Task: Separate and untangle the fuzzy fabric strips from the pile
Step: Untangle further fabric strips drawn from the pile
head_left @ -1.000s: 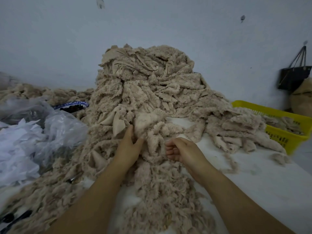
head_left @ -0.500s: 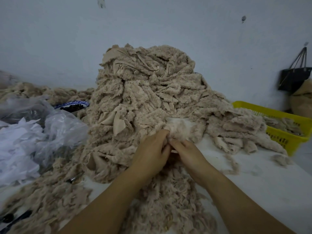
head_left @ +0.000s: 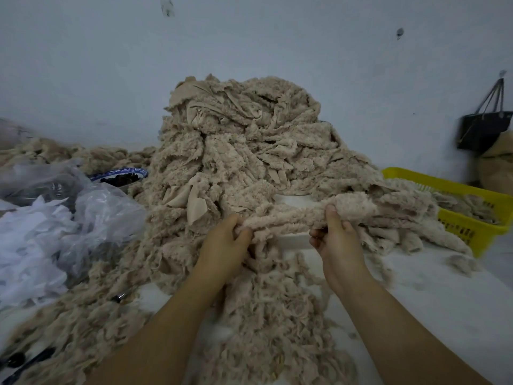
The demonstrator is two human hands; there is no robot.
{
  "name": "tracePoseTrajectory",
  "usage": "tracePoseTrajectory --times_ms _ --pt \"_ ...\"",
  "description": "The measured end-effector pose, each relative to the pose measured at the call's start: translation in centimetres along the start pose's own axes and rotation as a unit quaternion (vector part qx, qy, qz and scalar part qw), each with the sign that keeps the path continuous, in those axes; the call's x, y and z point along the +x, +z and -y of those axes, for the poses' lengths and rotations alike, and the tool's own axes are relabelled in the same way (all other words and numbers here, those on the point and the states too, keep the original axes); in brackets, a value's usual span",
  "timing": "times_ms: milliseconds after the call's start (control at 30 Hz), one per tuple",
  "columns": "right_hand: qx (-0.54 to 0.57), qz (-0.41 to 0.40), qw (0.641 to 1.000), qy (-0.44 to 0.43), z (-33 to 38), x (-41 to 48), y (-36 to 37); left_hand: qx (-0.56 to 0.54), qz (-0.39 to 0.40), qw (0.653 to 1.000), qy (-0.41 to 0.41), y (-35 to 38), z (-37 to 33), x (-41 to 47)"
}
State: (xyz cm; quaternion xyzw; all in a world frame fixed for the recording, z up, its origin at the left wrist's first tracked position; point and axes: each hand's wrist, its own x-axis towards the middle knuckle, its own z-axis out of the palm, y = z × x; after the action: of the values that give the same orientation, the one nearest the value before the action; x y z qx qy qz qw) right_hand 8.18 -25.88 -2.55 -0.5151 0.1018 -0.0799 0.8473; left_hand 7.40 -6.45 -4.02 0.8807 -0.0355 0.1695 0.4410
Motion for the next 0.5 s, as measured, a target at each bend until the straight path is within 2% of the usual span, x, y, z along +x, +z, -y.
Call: tracePoseTrajectory --times_ms 133,200,300,400,500 --pt "0.003 -0.003 1.000 -0.003 -0.3 0.6 -0.6 -0.098 -0.047 0.992 -0.060 -0.5 0.1 0.0" --pt "0.020 0.017 1.000 0.000 -0.2 0.6 -0.6 -0.191 -0.034 0.975 -0.108 -0.6 -0.2 0.0" --pt "0.022 0.138 0.989 0.046 -0.2 0.1 0.0 -0.288 0.007 0.947 -0.139 -0.3 -1.3 -0.2" --pt "-0.086 0.237 0.965 0.066 -1.1 -0.9 0.8 -0.283 0.015 0.950 -0.128 0.1 -1.8 -0.6" --pt "-0.181 0.291 0.939 0.029 -1.8 -1.4 1.0 -0.259 0.016 0.964 -0.062 0.1 -2.2 -0.8"
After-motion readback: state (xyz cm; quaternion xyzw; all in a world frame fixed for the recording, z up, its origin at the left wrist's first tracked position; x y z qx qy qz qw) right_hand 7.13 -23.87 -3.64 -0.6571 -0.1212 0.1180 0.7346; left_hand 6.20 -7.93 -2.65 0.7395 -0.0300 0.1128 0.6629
